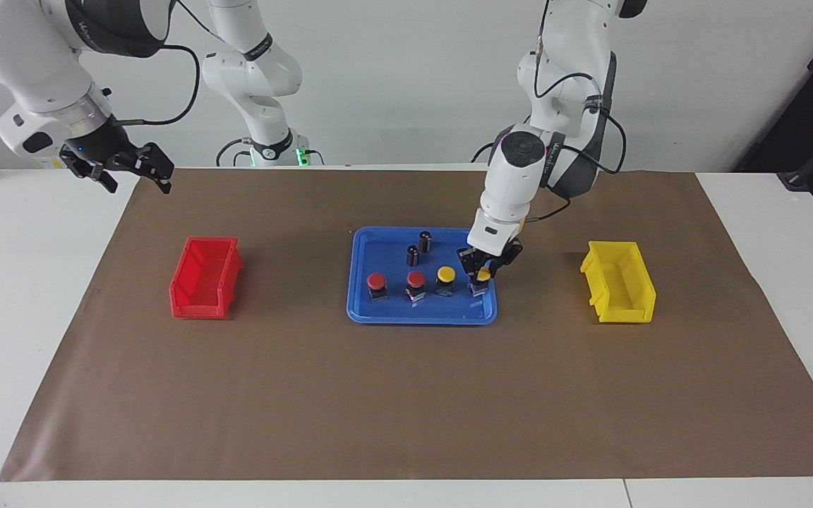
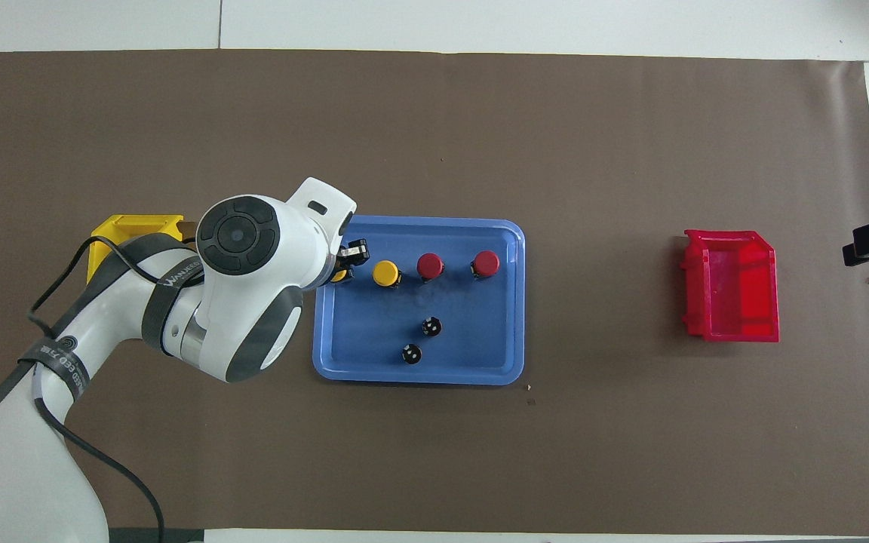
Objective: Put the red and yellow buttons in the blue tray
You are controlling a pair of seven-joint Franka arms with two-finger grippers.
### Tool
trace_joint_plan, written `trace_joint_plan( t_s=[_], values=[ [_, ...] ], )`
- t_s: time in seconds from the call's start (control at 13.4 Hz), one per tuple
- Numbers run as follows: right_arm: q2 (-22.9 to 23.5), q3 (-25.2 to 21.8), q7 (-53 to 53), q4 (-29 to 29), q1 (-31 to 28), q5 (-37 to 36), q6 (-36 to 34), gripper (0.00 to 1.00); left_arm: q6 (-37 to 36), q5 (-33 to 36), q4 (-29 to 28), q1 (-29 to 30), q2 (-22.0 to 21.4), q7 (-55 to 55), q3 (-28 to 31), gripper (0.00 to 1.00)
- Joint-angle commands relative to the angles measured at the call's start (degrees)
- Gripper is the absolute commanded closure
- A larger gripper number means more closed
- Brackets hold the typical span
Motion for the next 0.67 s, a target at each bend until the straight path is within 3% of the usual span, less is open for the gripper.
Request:
trace_joint_plan(
  t_s=[0.0, 0.22, 0.6],
  values=[
    [-1.3, 0.2, -1.3, -1.5, -0.5, -0.1, 0.3, 0.00, 1.4, -0.9, -1.5, -0.2, -0.8, 0.4, 0.7, 0.24],
    [-1.3, 0.2, -1.3, -1.5, -0.5, -0.1, 0.3, 0.00, -0.6, -0.7, -0.6, 0.0, -1.0, 0.6, 0.9, 0.00],
    [-1.3, 0.2, -1.3, -1.5, -0.5, -0.1, 0.3, 0.00, -22.2, -0.3, 11.9, 7.6, -3.2, 19.0, 1.2, 0.00]
  ],
)
